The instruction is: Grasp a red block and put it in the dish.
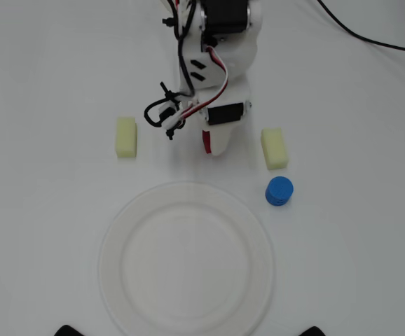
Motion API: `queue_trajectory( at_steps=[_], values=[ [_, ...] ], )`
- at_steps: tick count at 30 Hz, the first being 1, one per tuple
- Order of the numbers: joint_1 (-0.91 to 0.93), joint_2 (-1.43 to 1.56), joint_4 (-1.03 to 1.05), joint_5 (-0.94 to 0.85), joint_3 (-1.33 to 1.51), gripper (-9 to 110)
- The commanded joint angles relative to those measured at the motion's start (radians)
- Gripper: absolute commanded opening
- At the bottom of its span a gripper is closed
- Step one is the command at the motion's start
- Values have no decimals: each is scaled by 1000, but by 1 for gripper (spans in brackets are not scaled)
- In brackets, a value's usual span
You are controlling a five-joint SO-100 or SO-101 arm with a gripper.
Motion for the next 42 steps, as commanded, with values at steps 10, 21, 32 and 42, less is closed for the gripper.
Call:
queue_trajectory(
  at_steps=[10,21,32,42],
  values=[
    [71,249,-296,-110,167,0],
    [106,-20,-339,-163,-97,0],
    [126,-411,-258,-144,-508,0],
    [137,-480,-241,-118,-546,5]
  ],
)
